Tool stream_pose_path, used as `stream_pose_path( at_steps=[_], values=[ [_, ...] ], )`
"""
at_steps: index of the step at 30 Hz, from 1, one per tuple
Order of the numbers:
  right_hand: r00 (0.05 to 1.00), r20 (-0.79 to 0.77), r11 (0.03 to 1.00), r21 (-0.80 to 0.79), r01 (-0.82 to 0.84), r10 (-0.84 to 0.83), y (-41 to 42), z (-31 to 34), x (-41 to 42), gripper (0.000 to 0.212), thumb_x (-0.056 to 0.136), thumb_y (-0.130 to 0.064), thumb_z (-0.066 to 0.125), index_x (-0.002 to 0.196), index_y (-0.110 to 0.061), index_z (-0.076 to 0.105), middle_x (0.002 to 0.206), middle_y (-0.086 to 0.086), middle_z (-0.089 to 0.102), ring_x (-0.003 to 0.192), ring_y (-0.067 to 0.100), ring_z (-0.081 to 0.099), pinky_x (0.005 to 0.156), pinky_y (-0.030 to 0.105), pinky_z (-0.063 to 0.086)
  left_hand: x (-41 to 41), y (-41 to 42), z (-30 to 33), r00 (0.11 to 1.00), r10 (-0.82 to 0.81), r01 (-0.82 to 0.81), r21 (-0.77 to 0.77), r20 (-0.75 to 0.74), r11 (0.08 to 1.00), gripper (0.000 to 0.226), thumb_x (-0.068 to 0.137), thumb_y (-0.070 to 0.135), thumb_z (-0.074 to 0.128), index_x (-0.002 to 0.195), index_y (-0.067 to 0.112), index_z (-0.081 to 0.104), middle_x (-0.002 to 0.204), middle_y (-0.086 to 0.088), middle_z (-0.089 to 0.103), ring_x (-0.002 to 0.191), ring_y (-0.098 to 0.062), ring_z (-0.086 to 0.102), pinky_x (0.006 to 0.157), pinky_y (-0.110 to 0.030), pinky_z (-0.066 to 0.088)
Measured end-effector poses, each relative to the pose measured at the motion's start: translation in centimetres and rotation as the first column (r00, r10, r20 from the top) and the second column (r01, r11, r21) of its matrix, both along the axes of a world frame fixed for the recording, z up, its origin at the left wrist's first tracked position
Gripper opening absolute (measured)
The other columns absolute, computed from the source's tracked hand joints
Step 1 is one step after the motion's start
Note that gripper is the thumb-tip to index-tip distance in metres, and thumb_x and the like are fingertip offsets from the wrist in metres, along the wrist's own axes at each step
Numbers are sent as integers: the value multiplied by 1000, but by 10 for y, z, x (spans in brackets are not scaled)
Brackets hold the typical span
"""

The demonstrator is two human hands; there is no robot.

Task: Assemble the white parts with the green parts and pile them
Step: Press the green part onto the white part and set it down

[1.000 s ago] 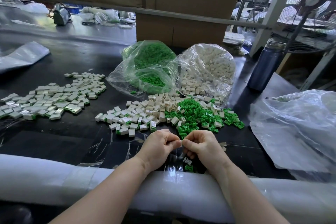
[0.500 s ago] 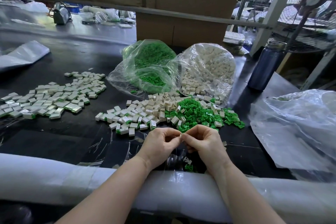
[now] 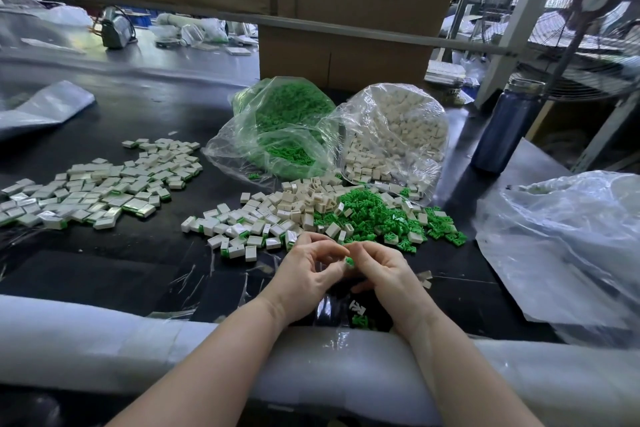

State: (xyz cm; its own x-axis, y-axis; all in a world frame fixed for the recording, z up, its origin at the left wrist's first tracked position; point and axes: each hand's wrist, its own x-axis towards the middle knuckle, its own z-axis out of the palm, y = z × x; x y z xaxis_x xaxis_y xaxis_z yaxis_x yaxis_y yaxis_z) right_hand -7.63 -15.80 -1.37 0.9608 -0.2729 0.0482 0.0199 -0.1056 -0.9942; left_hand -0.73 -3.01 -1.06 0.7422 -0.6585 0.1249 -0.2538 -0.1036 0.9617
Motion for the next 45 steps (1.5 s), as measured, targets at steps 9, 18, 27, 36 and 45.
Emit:
stream_pose_path(
  at_steps=[9, 18, 27, 36, 45],
  values=[
    [996, -6, 996, 5, -88, 88, -3, -1, 0, 28, 78, -38, 56, 78, -14, 70, 62, -2, 63, 62, 12, 57, 57, 18, 45, -4, 2, 4, 996, -54, 50, 49, 76, 998, 24, 87, 7, 59, 82, 31, 61, 112, -5, 41, 74, -4, 48, 72, -7, 43],
    [995, -11, 994, -17, -103, 103, -2, -3, 0, 22, 84, -33, 54, 81, -13, 63, 61, -5, 62, 61, 7, 57, 57, 18, 46, -1, 1, 1, 998, -56, 56, 4, 42, 998, 24, 84, 3, 62, 81, 27, 64, 111, -8, 45, 77, -10, 53, 70, -11, 46],
    [995, -23, 995, -45, -93, 92, -1, -1, 0, 20, 93, -22, 51, 80, -13, 64, 57, -5, 61, 59, 7, 56, 56, 17, 45, -1, 1, 0, 999, -38, 39, -24, 17, 999, 28, 82, 2, 65, 77, 30, 65, 105, -4, 48, 76, -5, 55, 67, -8, 45],
    [994, -39, 994, -39, -101, 100, 0, 1, -1, 21, 94, -21, 50, 80, -14, 64, 56, -7, 60, 56, 4, 55, 55, 15, 43, -1, 2, 1, 999, -24, 24, 1, 42, 1000, 24, 82, 3, 65, 78, 27, 66, 105, -7, 51, 78, -5, 56, 72, -11, 45],
    [992, -28, 992, -30, -121, 120, 1, 3, -2, 24, 88, -27, 54, 83, -11, 70, 56, -8, 59, 55, 3, 51, 55, 14, 41, -4, 2, 3, 995, -57, 54, 38, 77, 998, 17, 83, 5, 64, 78, 21, 64, 107, -8, 48, 79, -2, 51, 70, -10, 45]
  ],
)
